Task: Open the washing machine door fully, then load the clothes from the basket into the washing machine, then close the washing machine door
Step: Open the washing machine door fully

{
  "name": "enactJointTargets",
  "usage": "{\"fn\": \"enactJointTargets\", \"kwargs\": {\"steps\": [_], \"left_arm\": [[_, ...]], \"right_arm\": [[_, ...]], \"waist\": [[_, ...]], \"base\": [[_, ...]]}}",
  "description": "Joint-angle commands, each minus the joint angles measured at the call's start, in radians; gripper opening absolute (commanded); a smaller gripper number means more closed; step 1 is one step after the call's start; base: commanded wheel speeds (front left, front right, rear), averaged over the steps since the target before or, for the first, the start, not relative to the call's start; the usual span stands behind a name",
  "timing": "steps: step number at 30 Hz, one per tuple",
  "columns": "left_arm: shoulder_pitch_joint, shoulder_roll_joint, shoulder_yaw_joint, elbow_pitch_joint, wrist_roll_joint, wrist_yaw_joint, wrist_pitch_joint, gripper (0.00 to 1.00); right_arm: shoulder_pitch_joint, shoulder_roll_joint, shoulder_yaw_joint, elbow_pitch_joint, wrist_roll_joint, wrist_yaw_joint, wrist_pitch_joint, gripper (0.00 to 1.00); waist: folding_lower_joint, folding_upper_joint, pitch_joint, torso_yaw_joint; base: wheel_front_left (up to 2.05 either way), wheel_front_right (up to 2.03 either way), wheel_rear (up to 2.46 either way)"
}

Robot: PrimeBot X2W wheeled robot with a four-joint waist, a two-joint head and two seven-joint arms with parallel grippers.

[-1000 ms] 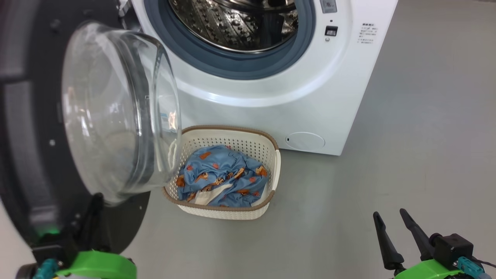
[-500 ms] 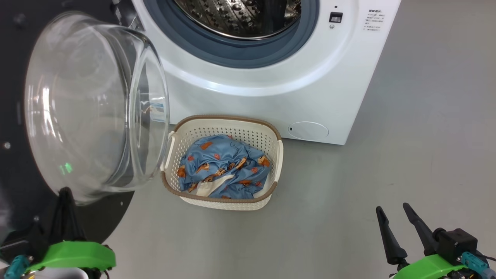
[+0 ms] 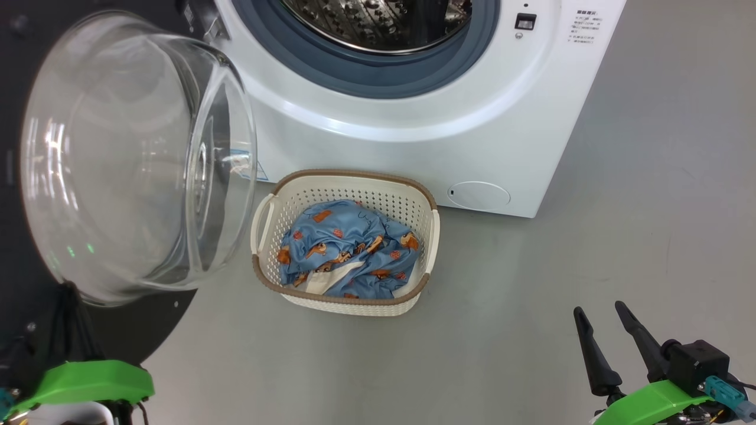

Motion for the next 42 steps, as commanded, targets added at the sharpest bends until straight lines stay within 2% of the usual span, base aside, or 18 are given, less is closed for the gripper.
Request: {"fn": "enactJointTargets", "kwargs": {"steps": [1,14,42], "left_arm": [[-0.041,0.036,0.064,-0.010,0.003,0.010,-0.008,0.00],[-0.110,0.031,0.183,0.035,0.002,0.007,-0.008,0.00],[-0.267,-0.007,0.429,0.157,0.047,-0.044,-0.008,0.00]], "right_arm": [[-0.021,-0.011,0.023,-0.028,0.004,0.010,0.000,1.00],[-0.030,-0.022,0.016,-0.048,0.000,0.010,0.014,1.00],[-0.044,-0.048,0.010,-0.107,-0.011,0.010,0.061,1.00]], "waist": [[0.0000,0.0000,0.003,-0.001],[0.0000,0.0000,0.040,-0.007],[0.0000,0.0000,0.111,-0.011]], "base": [[0.00,0.00,0.00],[0.00,0.00,0.00],[0.00,0.00,0.00]]}}
